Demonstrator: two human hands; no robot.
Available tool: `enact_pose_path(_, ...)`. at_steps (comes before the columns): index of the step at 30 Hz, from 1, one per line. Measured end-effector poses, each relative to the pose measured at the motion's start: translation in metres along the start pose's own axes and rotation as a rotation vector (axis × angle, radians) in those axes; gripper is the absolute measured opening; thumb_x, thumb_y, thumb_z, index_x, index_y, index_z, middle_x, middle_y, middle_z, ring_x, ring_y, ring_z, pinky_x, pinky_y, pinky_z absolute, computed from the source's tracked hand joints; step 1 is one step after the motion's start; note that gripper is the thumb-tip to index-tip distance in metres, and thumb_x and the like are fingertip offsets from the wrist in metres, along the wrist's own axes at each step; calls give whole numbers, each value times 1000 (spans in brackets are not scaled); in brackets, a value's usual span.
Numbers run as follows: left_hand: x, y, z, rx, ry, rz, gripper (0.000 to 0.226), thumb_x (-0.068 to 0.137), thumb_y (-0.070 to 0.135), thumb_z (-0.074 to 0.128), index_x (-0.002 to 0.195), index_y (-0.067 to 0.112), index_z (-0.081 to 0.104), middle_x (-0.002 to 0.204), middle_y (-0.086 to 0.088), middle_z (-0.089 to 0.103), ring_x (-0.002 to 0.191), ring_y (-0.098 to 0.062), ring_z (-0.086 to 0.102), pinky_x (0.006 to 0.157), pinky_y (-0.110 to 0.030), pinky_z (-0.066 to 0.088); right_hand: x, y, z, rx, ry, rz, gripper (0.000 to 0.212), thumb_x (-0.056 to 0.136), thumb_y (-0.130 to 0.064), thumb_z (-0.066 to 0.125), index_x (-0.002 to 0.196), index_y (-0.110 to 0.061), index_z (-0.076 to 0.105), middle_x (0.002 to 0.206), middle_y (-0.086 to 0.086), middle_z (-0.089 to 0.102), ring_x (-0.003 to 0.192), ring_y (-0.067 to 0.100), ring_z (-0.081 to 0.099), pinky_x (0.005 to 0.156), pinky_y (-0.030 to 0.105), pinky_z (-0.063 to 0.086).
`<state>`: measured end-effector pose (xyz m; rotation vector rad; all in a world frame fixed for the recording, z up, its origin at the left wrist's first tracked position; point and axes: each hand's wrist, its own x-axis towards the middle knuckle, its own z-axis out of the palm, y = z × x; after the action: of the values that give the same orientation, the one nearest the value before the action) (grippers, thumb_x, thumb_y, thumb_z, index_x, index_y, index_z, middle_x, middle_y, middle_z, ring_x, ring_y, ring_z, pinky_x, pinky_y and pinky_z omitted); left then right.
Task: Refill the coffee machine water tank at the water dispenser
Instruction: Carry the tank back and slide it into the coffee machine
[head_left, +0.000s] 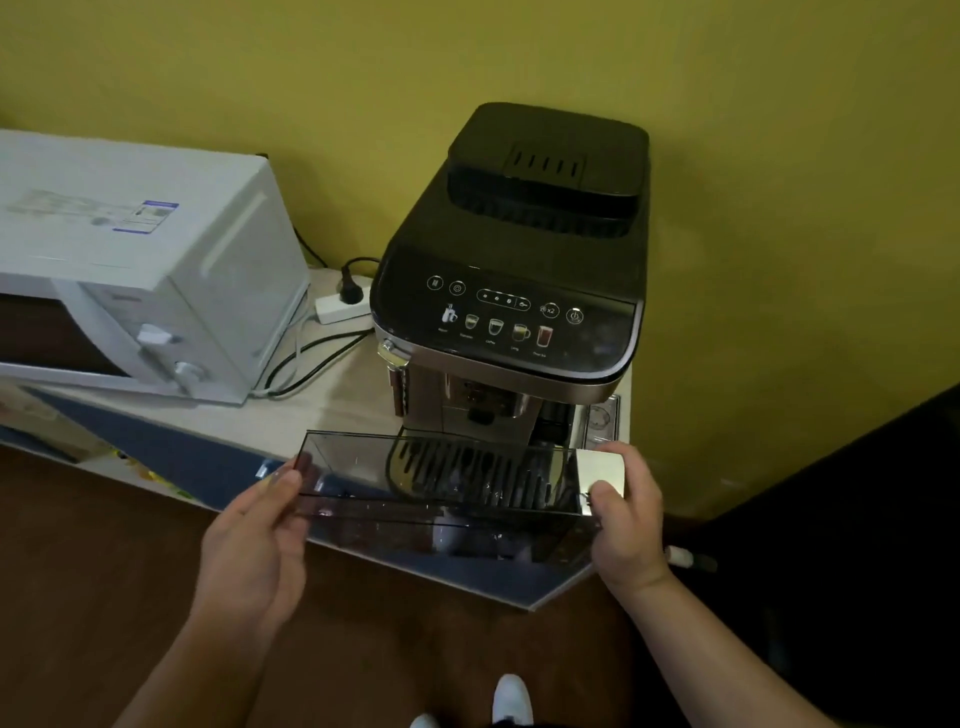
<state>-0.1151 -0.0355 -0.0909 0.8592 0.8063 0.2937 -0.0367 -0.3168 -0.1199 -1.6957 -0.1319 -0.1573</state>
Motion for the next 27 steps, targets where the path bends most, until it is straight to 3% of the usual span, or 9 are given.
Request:
enact_pose_path(3,7,1,6,-15,23,15,17,97,4,51,106,6,65,109,-9,68,107,-16,66,91,-30,55,13,3,3,-8,-26,-17,32,67,-33,45,96,-22,54,77,6,54,65,4,49,55,19,41)
enact_pose_path(12,15,-1,14,-43,38,56,19,99,6,50,111,7,65,109,-8,69,99,-11,69,80,-21,59,36,16,7,5,-40,-19,28,69,-32,44,95,-28,55,68,-7,49,59,0,46,57,14,36)
enact_pose_path(15,15,-3,14,14,33,84,20,100,7,50,111,10,65,109,-6,69,98,-10,69,79,-20,59,41,14,8,12,-52,-16,35,70,-31,44,99,-17,57,74,-6,52,65,1,47,62,18,39)
enact_pose_path(17,14,-4,15,99,8,123,24,100,6,49,118,11,63,110,-3,67,103,-11,66,85,-24,58,44,9,9,37,-74,-37,34,72,-27,43,100,-14,59,81,2,59,71,7,52,64,20,43)
enact_pose_path(20,18,-7,12,303,-71,196,39,95,-1,52,132,12,56,121,-7,63,119,-22,59,100,-38,49,47,4,10,60,-87,-50,29,75,-18,44,99,-25,59,89,6,63,78,11,55,69,20,46)
enact_pose_path(22,20,-9,12,395,-131,203,52,87,-8,57,134,16,53,121,-3,63,116,-22,60,99,-44,49,47,4,9,71,-100,-53,33,77,-9,43,99,-26,59,90,5,63,78,10,56,69,21,47)
enact_pose_path(25,25,-12,17,479,-195,208,72,79,-17,63,132,30,50,119,17,61,111,-4,59,84,-23,56,47,6,9,78,-112,-37,33,77,-9,42,100,-25,59,88,5,63,75,7,55,67,21,47)
enact_pose_path(27,29,-12,19,536,-228,220,85,76,-19,66,142,31,44,127,18,59,118,-2,56,87,-19,54,47,5,8,72,-121,-32,31,78,-9,42,100,-24,58,88,3,63,74,5,55,67,19,47)
